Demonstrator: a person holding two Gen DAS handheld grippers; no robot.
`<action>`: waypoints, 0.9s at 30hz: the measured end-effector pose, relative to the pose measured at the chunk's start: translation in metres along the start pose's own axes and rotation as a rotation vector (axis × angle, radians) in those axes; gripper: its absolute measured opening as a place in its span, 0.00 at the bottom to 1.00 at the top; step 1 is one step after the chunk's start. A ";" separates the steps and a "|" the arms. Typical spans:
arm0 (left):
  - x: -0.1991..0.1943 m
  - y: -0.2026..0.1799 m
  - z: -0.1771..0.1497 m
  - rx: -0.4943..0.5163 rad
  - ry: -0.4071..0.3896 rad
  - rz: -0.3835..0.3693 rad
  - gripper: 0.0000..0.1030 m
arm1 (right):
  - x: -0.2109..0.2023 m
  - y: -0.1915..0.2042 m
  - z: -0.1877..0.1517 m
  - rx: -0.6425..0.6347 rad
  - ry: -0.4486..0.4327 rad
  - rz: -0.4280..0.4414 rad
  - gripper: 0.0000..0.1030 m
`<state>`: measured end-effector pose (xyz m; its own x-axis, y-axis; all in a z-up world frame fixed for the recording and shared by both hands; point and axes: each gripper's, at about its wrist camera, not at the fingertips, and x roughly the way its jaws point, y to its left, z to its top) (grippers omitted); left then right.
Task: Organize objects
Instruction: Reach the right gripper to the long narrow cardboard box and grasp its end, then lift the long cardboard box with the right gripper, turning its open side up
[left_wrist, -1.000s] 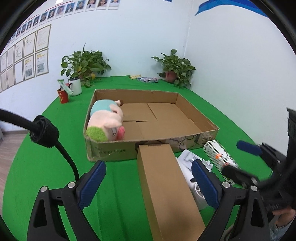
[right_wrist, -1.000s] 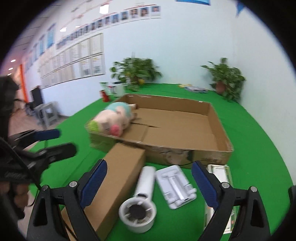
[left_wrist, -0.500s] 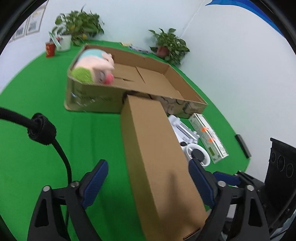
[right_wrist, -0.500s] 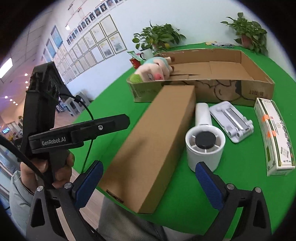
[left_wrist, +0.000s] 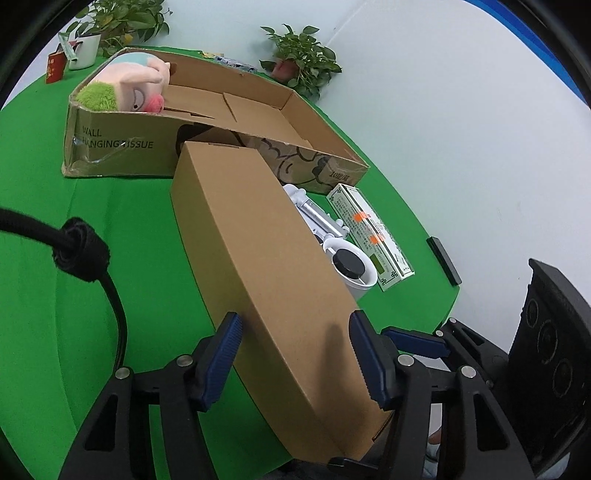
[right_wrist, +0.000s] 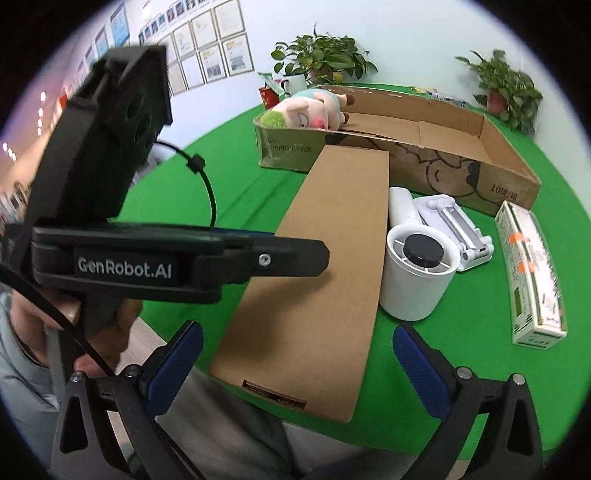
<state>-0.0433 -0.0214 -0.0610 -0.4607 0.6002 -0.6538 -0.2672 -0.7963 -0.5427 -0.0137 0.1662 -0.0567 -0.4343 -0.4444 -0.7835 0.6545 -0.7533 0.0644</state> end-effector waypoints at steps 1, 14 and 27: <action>0.000 0.001 0.000 -0.005 0.000 -0.004 0.56 | 0.003 0.001 0.000 -0.008 0.006 -0.014 0.99; 0.004 0.020 -0.002 -0.032 0.022 -0.075 0.56 | 0.019 0.012 -0.004 0.017 0.030 -0.119 0.85; -0.058 0.056 -0.008 -0.086 -0.072 -0.007 0.71 | 0.029 0.009 0.007 0.266 -0.018 0.283 0.85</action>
<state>-0.0249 -0.1006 -0.0574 -0.5196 0.5966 -0.6116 -0.1984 -0.7805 -0.5928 -0.0248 0.1436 -0.0742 -0.2717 -0.6590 -0.7013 0.5679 -0.6981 0.4360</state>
